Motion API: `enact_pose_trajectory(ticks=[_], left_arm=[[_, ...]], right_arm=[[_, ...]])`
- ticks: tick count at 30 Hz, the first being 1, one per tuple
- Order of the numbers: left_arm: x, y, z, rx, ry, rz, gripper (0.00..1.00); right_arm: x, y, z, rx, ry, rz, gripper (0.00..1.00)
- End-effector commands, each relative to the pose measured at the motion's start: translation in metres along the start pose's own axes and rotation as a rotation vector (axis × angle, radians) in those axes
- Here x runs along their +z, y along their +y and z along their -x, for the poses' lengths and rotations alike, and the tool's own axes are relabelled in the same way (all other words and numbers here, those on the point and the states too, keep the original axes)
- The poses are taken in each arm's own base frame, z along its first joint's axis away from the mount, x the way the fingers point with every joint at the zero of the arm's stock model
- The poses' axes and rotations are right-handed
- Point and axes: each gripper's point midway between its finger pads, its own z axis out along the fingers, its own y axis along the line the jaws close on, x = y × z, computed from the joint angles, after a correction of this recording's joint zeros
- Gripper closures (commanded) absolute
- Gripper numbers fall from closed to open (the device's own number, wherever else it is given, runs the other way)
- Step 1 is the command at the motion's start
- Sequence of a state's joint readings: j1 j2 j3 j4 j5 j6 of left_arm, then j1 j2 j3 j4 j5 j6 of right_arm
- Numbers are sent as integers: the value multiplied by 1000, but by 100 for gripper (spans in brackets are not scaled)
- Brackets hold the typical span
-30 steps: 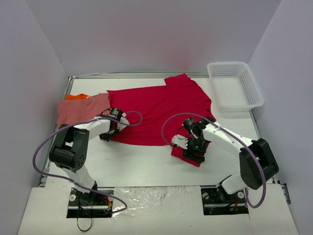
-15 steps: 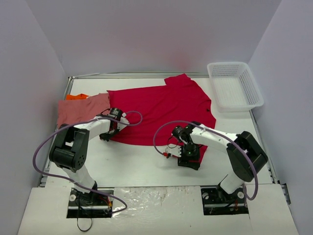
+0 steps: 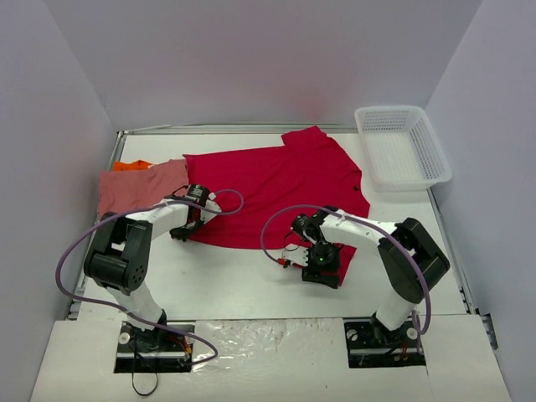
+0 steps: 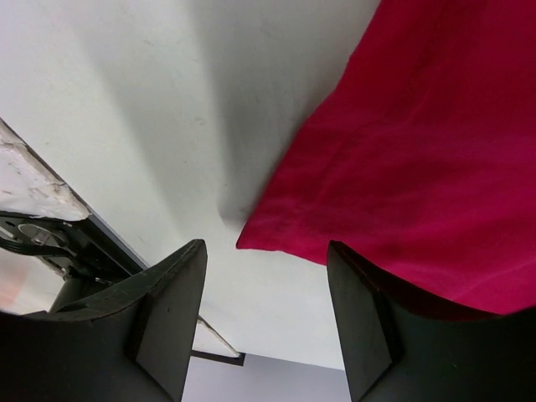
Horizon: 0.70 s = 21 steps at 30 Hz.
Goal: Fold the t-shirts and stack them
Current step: Grap the side of the flattened tshirt closest away from the robot with both arms
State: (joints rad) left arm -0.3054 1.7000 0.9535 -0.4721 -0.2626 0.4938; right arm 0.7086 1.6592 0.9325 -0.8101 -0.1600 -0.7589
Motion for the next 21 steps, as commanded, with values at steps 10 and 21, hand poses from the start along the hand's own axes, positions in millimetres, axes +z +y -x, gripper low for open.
enact_pose_trajectory(ticks=[10,21], left_arm=[[-4,-12,2,-22,-28,-67,98],[-3,-14,4,-16,-29,-71,98]], right_arm=[[6,-11,-18,81,73,31,50],[8,-12,-20,102,90,33,69]])
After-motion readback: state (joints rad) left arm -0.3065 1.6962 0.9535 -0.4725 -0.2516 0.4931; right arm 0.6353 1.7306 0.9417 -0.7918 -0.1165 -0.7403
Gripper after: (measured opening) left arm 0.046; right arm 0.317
